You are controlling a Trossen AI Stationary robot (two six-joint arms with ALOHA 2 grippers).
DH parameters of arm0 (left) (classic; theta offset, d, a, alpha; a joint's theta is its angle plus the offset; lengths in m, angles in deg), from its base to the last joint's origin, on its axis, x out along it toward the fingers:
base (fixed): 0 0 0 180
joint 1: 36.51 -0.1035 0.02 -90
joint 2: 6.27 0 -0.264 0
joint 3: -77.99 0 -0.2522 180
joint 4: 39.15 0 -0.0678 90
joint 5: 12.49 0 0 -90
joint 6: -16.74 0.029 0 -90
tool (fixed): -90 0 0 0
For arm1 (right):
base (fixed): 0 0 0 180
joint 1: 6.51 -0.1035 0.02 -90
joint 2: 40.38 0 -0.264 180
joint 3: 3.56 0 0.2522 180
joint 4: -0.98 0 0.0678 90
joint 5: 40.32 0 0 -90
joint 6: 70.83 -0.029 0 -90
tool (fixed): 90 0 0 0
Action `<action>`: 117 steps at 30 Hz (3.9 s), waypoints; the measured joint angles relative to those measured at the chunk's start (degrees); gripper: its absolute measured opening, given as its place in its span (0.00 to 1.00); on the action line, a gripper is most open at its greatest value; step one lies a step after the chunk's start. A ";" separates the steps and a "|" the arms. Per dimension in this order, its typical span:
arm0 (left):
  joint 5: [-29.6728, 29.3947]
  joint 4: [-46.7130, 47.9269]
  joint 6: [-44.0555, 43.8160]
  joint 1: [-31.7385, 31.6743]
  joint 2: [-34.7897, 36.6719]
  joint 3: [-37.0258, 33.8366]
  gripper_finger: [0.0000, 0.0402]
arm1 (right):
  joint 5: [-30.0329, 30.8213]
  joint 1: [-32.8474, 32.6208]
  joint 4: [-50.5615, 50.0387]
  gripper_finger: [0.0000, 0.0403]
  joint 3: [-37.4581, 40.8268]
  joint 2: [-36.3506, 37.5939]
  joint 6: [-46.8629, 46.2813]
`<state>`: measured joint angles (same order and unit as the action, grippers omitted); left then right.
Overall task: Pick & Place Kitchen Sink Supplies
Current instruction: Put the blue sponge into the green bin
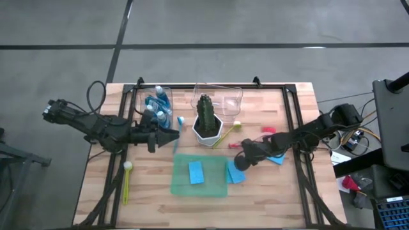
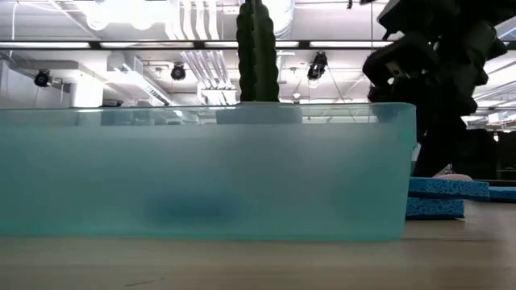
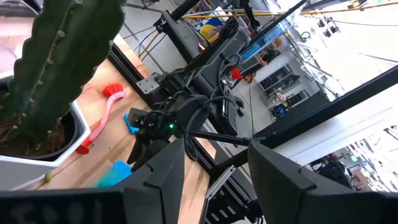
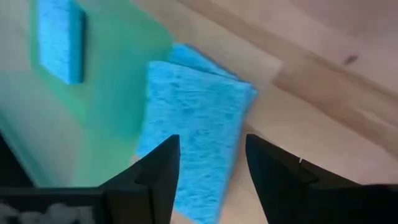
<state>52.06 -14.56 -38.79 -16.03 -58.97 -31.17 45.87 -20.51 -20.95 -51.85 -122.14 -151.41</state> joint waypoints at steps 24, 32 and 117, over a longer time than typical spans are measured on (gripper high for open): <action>0.02 1.26 0.09 -0.01 -0.07 -0.11 0.42 | 0.00 -0.02 3.22 0.03 -0.03 -2.99 -1.02; 0.04 1.74 0.12 -0.01 -0.09 -0.11 0.42 | -0.57 0.00 0.46 0.03 -0.12 4.72 -3.40; 0.72 2.54 0.64 0.02 1.51 -0.15 0.42 | 2.49 4.81 -16.17 0.02 -53.10 -38.35 3.35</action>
<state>52.78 -12.02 -38.14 -16.01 -57.47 -31.32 48.35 -15.70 -37.12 -104.95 -160.49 -148.06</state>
